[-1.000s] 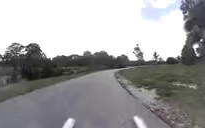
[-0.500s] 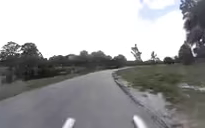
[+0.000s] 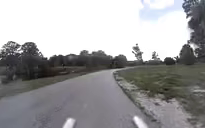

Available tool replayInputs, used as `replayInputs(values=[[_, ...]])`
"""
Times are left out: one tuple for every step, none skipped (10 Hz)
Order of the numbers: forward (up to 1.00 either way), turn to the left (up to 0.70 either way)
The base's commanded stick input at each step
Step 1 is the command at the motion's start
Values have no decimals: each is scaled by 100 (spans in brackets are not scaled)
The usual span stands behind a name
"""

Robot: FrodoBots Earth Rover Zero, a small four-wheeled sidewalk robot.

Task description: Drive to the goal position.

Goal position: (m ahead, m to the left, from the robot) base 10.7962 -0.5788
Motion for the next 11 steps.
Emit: replayInputs(values=[[85, 0], [85, 0], [85, 0], [85, 0], [85, 0], [85, 0], [85, 0], [85, 0], [85, 0], [85, 0], [85, 0]])
